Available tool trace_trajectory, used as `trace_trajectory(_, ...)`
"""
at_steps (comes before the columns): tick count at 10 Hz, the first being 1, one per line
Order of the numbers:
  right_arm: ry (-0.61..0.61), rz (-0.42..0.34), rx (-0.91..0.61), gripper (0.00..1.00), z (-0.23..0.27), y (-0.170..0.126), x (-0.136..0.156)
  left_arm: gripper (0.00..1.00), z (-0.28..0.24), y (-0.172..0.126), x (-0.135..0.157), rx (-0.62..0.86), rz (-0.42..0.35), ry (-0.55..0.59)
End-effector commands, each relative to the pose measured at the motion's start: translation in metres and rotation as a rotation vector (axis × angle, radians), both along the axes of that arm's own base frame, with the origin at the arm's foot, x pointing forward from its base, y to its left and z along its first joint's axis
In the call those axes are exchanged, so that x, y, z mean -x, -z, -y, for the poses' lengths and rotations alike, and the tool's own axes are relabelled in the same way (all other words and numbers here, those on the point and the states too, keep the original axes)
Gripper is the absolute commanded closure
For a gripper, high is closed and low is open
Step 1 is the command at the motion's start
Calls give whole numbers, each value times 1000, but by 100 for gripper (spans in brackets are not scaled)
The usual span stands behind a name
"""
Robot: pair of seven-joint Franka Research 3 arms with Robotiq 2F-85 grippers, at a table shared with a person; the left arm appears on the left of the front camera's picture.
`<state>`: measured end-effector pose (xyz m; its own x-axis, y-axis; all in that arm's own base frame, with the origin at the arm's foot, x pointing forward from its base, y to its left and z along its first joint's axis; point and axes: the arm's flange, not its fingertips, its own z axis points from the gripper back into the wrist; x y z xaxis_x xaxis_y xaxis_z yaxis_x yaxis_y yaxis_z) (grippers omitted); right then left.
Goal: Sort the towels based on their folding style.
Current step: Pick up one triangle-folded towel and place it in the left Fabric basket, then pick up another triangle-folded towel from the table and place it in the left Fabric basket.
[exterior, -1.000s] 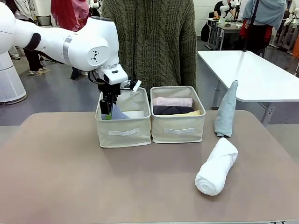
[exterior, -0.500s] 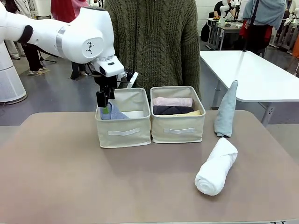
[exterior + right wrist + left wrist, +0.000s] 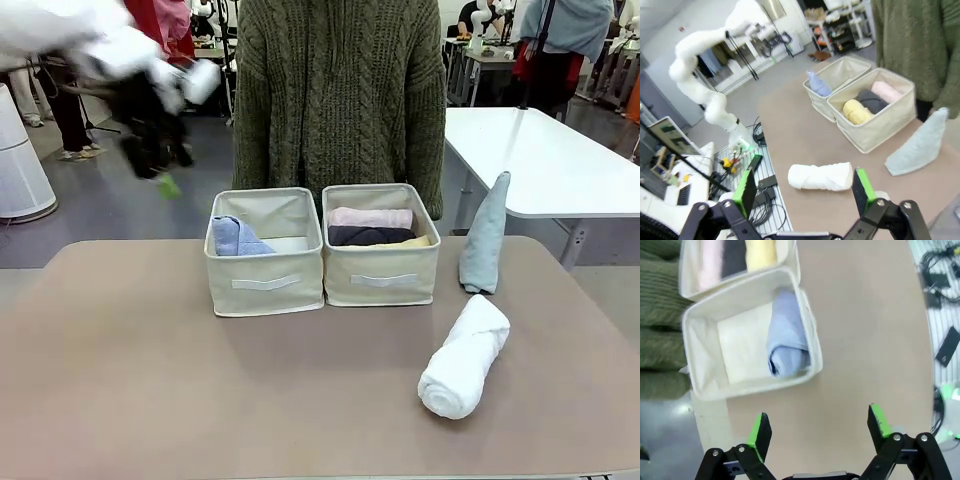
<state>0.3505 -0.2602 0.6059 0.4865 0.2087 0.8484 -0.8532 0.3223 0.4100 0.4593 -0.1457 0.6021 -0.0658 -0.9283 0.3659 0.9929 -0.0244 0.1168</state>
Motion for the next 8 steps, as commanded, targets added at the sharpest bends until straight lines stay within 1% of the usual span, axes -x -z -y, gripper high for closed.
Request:
trace_trajectory(1,-4,4,-14,0,-3,-1,1,0,-97,-14,45,133,29,-104)
trace_trajectory(2,-4,4,-14,0,-3,-1,1,0,-132,-21,55,238,32,-166)
trace_trajectory(3,-4,4,-14,0,-3,-1,1,0,-164,-23,64,309,36,-220)
trace_trajectory(4,-4,4,-14,0,-3,-1,1,0,-180,-18,57,312,19,-240)
trace_trajectory(5,-4,4,-14,0,-3,-1,1,0,-185,-14,40,269,-29,-261)
trace_trajectory(6,-4,4,-14,0,-3,-1,1,0,-175,-5,37,131,-43,-322)
trace_trajectory(7,-4,4,-14,0,-3,-1,1,0,-203,-22,67,292,-2,-272)
trace_trajectory(8,-4,4,-14,0,-3,-1,1,0,-203,-22,67,292,-2,-272)
